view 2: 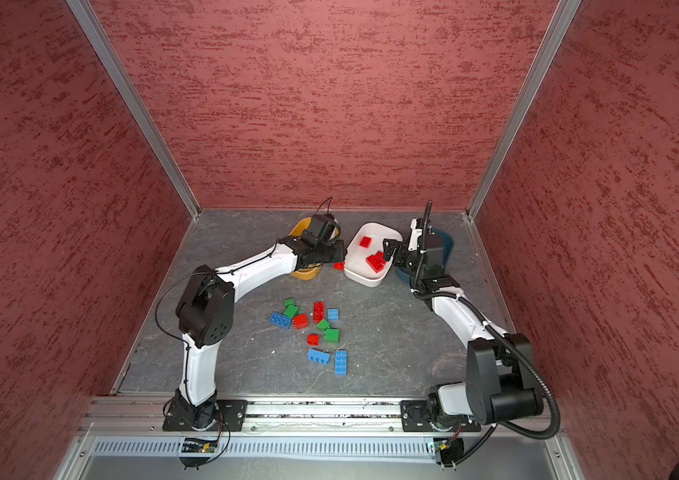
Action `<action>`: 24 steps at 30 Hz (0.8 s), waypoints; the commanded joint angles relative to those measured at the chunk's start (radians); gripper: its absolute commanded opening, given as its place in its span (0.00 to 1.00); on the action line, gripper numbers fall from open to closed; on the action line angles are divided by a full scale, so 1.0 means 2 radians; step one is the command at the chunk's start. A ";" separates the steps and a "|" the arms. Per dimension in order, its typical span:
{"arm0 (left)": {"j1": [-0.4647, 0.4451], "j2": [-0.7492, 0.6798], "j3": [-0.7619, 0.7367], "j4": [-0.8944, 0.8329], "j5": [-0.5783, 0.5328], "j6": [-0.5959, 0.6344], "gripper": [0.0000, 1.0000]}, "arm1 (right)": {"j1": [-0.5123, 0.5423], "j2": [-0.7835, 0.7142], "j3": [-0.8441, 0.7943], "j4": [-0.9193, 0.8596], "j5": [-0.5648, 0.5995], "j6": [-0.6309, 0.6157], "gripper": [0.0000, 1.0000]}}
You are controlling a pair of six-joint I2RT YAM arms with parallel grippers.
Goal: Sort the legos into containers by color
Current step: 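Carry the red brick over the white bin with the left gripper and release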
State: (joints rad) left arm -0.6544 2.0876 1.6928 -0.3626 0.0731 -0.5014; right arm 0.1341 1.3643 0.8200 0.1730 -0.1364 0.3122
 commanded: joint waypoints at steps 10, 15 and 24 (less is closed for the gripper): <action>-0.004 0.176 0.247 -0.039 0.051 -0.021 0.25 | 0.000 -0.003 0.028 -0.044 0.030 -0.015 0.99; -0.003 0.194 0.301 -0.069 0.064 -0.017 0.58 | 0.001 -0.006 0.018 -0.029 -0.002 -0.024 0.98; -0.007 0.117 0.222 -0.048 0.056 0.004 0.87 | 0.003 0.025 0.033 -0.031 -0.069 0.011 0.97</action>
State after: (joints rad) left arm -0.6632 2.4161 2.1750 -0.4587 0.1997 -0.5163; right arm 0.1341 1.3979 0.8520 0.0948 -0.2161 0.3107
